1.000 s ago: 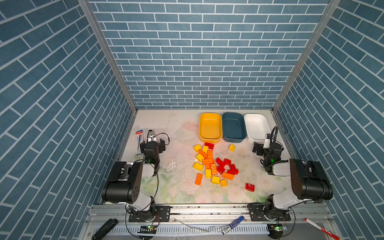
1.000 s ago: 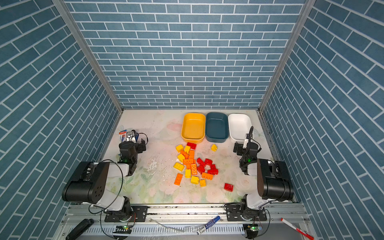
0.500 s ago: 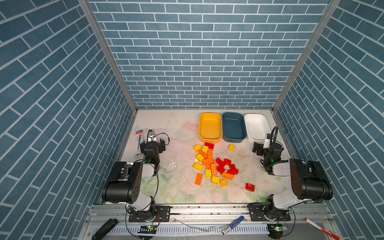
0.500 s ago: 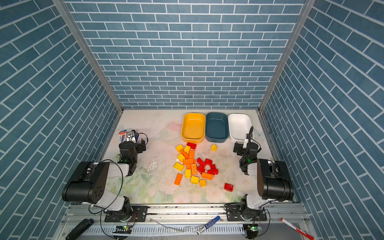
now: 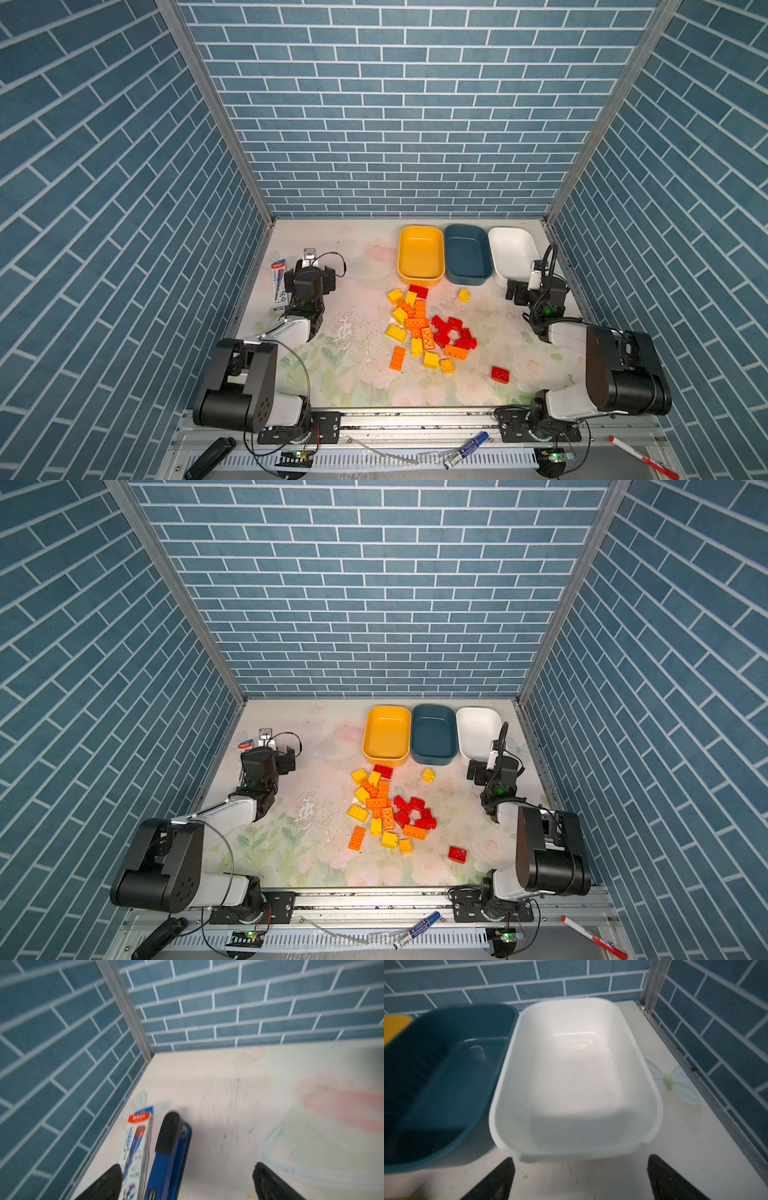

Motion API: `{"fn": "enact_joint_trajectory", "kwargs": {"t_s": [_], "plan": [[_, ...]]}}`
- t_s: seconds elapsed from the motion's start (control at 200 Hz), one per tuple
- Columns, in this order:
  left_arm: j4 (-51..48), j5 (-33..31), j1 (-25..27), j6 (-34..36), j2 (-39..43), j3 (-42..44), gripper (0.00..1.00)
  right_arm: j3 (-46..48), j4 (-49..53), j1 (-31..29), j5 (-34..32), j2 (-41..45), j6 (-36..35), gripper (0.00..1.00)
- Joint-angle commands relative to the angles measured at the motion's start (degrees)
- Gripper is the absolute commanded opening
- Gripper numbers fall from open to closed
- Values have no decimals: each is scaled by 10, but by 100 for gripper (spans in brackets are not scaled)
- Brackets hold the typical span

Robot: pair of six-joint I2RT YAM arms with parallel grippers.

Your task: Sort the legos into containers by color

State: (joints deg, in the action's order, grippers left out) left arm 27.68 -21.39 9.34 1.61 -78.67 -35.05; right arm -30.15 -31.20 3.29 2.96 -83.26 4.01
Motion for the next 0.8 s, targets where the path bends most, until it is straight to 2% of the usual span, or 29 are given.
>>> {"fn": "enact_joint_trajectory", "kwargs": {"t_s": [0.0,0.125,0.195,0.315,0.475,0.595,0.71,0.795], "plan": [[-167,-44,37,-69,9,-96,99,-120,187,2,34,0,18,99],[-208,-15,87,-180,-47,-178,99,-256,327,1,110,-76,63,96],[-232,41,107,-224,-94,-240,99,-325,386,-1,146,-127,92,95],[-317,116,132,-279,-193,-374,99,-418,448,-5,171,-204,130,93],[-408,156,154,-284,-309,-504,99,-530,544,-26,195,-291,112,87],[-454,209,160,-280,-371,-569,99,-580,580,-49,157,-334,113,87],[-502,243,168,-266,-418,-629,99,-618,605,-71,118,-361,117,78],[-543,237,174,-263,-444,-666,99,-643,623,-86,95,-378,116,72]]}}
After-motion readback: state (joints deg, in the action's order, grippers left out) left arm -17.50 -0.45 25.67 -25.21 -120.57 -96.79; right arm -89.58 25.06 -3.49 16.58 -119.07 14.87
